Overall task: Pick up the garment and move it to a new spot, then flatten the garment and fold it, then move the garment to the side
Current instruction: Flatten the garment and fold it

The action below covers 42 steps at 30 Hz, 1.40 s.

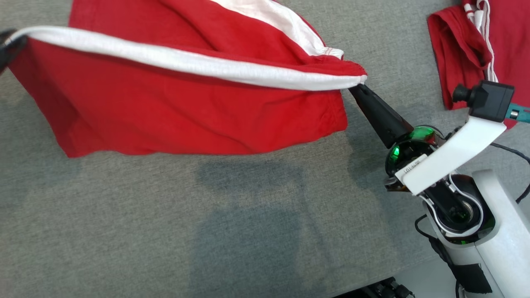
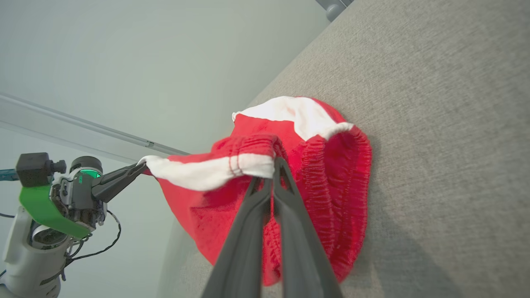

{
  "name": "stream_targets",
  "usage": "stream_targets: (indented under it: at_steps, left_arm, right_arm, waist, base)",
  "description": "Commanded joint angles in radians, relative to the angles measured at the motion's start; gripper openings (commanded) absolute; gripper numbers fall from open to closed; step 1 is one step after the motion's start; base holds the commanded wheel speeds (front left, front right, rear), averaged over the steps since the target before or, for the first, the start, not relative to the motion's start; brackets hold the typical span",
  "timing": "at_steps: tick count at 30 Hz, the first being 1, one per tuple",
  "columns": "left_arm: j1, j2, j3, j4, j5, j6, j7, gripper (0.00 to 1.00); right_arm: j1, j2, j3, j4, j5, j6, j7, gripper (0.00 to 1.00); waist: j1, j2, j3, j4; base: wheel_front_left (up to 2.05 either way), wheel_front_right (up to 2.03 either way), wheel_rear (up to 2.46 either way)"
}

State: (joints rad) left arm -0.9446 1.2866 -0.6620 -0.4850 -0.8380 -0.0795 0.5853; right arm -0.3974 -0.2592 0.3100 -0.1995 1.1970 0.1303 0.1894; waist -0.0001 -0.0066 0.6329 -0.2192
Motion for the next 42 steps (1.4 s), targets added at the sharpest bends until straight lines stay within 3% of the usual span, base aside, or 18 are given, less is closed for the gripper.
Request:
stream_targets:
  at_steps: [1, 6, 9, 24, 25, 26, 28, 29, 38, 42]
  left_arm:
    - [-0.053, -0.032, -0.008, 0.027, 0.018, -0.017, 0.033, 0.00]
    - [-0.269, -0.196, -0.085, 0.167, 0.061, -0.050, 0.155, 0.00]
    - [-0.378, -0.251, -0.164, 0.230, 0.067, -0.051, 0.184, 0.00]
    - [-0.679, -0.302, -0.482, 0.558, 0.056, -0.050, 0.098, 0.00]
    - [-0.690, -0.308, -0.496, 0.579, 0.056, -0.050, 0.089, 0.00]
    - [-0.696, -0.315, -0.505, 0.600, 0.053, -0.050, 0.078, 0.04]
    - [-0.690, -0.330, -0.524, 0.639, 0.032, -0.050, 0.070, 0.49]
    - [-0.683, -0.340, -0.531, 0.649, 0.023, -0.050, 0.064, 1.00]
    - [-0.594, -0.395, -0.513, 0.669, -0.128, -0.040, -0.043, 1.00]
    - [-0.505, -0.377, -0.461, 0.617, -0.210, 0.020, -0.149, 1.00]
  right_arm:
    - [-0.022, 0.004, 0.001, 0.004, 0.009, 0.001, 0.000, 0.00]
    - [-0.059, 0.004, -0.015, 0.004, 0.027, 0.001, -0.022, 0.00]
    - [-0.076, 0.011, -0.021, 0.008, 0.030, 0.001, -0.029, 0.00]
    - [-0.238, 0.112, 0.050, 0.187, -0.080, 0.001, 0.011, 0.00]
    - [-0.245, 0.112, 0.052, 0.191, -0.092, 0.001, 0.013, 0.36]
    - [-0.250, 0.110, 0.054, 0.194, -0.102, 0.001, 0.015, 1.00]
    - [-0.249, 0.104, 0.049, 0.198, -0.120, 0.001, 0.018, 1.00]
    - [-0.246, 0.097, 0.049, 0.195, -0.129, 0.001, 0.022, 1.00]
    - [-0.156, 0.011, 0.020, 0.084, -0.176, 0.001, 0.072, 1.00]
    - [-0.068, -0.073, -0.054, 0.007, -0.363, 0.001, -0.009, 1.00]
  waist:
    - [0.0001, 0.0066, 0.070, -0.076]
    - [0.0001, 0.0066, 0.080, -0.091]
    - [0.0001, 0.0066, 0.089, -0.100]
    - [0.0001, 0.0066, 0.129, -0.108]
    - [0.0001, 0.0066, 0.129, -0.105]
    - [0.0001, 0.0066, 0.128, -0.102]
    - [0.0001, 0.0066, 0.119, -0.091]
    - [0.0001, 0.0066, 0.112, -0.086]
    - [0.0001, 0.0066, 0.039, -0.040]
    - [0.0001, 0.0066, -0.018, -0.020]
  base:
    - [0.00, 0.00, 0.00]
    - [0.00, 0.00, 0.00]
    - [0.00, 0.00, 0.00]
    - [0.00, 0.00, 0.00]
    - [0.00, 0.00, 0.00]
    - [0.00, 0.00, 0.00]
    - [0.00, 0.00, 0.00]
    - [0.00, 0.00, 0.00]
    - [0.00, 0.00, 0.00]
    - [0.00, 0.00, 0.00]
